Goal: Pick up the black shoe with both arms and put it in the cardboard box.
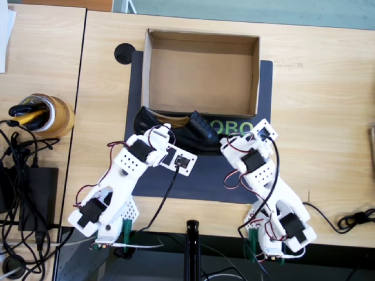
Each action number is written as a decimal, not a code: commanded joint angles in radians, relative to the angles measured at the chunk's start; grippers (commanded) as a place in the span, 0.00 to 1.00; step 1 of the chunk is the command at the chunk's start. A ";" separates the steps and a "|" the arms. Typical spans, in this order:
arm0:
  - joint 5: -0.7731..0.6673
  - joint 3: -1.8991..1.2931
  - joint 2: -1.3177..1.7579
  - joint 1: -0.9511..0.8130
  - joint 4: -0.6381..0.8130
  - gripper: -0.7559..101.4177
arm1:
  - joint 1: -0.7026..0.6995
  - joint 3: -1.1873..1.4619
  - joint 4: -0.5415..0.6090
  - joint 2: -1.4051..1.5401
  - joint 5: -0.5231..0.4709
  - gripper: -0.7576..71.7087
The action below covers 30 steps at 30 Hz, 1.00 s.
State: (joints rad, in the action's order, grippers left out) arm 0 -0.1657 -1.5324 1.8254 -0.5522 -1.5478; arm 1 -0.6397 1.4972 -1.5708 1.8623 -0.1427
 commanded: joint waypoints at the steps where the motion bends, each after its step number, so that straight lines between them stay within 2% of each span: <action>1: 0.021 0.084 0.091 0.044 0.018 0.01 | 0.072 -0.121 0.012 0.078 -0.006 0.01; 14: 0.104 0.135 0.046 0.210 0.304 0.01 | 0.249 -0.164 0.169 0.018 -0.023 0.01; 23: 0.121 0.137 -0.103 0.313 0.565 0.01 | 0.351 -0.193 0.360 -0.117 -0.023 0.01; 30: 0.149 0.140 -0.238 0.387 0.735 0.01 | 0.367 -0.213 0.502 -0.258 -0.021 0.01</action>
State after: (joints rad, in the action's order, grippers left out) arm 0 -0.0107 -1.4573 1.5815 -0.3191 -0.8759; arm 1 -0.3866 1.3545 -1.1106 1.6061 -0.1580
